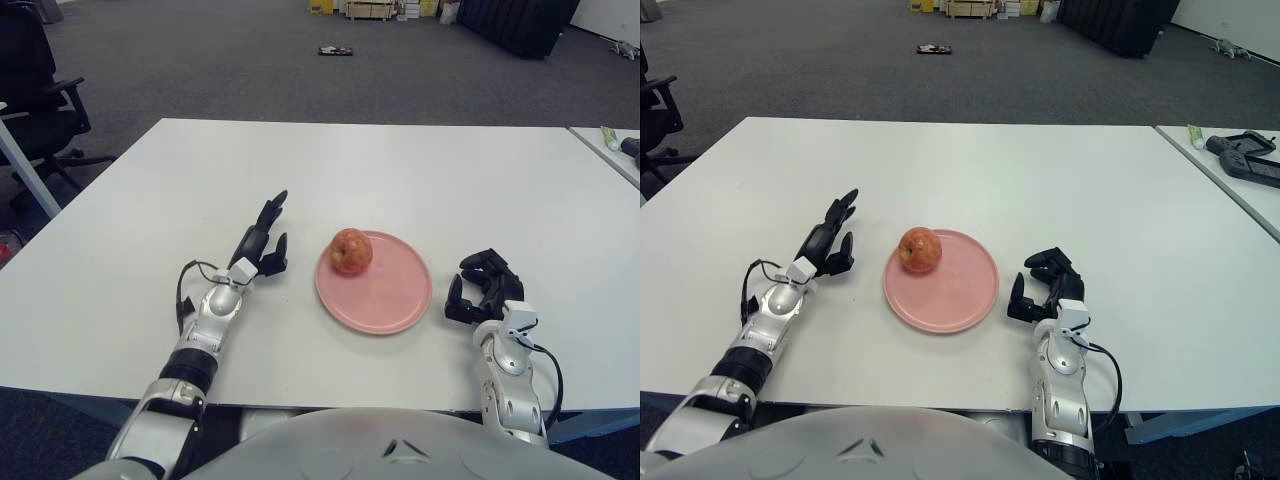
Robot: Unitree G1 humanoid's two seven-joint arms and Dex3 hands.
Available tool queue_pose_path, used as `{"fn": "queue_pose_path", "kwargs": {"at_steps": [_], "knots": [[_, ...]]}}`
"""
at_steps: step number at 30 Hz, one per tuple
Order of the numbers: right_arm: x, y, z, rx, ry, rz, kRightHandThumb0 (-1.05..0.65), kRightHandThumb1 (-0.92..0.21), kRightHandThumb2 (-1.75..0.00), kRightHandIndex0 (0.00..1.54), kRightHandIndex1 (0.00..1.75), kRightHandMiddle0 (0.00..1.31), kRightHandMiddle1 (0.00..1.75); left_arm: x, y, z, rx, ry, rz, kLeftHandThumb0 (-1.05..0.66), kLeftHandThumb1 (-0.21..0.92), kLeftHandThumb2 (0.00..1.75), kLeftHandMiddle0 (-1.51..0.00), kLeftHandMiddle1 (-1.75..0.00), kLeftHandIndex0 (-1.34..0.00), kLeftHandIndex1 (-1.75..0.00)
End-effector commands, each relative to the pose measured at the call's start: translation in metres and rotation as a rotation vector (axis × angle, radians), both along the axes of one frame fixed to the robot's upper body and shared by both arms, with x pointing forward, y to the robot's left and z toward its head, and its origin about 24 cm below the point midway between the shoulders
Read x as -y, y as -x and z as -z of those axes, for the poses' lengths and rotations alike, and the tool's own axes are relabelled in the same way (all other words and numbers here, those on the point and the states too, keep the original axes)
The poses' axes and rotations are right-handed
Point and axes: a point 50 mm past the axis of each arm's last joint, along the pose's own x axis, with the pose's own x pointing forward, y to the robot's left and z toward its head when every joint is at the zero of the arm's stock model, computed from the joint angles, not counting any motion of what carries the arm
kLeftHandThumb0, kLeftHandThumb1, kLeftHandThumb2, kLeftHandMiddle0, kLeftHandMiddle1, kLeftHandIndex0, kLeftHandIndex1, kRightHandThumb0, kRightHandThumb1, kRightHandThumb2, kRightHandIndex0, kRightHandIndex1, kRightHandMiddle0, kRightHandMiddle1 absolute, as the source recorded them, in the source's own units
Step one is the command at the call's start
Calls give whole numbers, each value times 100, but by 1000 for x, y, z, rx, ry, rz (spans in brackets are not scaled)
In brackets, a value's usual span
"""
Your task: Put the apple into the plate.
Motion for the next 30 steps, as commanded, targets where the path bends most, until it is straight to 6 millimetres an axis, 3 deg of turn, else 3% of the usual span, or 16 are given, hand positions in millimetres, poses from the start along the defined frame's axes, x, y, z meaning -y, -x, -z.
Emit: {"fn": "queue_pose_path", "kwargs": {"at_steps": [1,6,12,30], "knots": [[-1,1,7,-44,-29,-5,-1,9,-175,94,175,74,161,-3,-2,-3,-7,89,-75,-52,79,89,-42,-167,-23,-165],[-5,0,10,-54,-47,-30,-1,10,-175,94,175,74,161,-2,2,-2,-55,289,-152,-42,63,95,-77,-174,-37,-173],[-15,-4,13,-64,-54,-79,-1,9,-175,94,175,73,162,-1,11,6,-119,414,-210,-42,52,108,-100,-175,-46,-174],[-53,-21,24,-92,-63,-218,-1,9,-175,94,175,74,162,6,23,25,-233,469,-282,-45,42,120,-122,-175,-53,-175]]}}
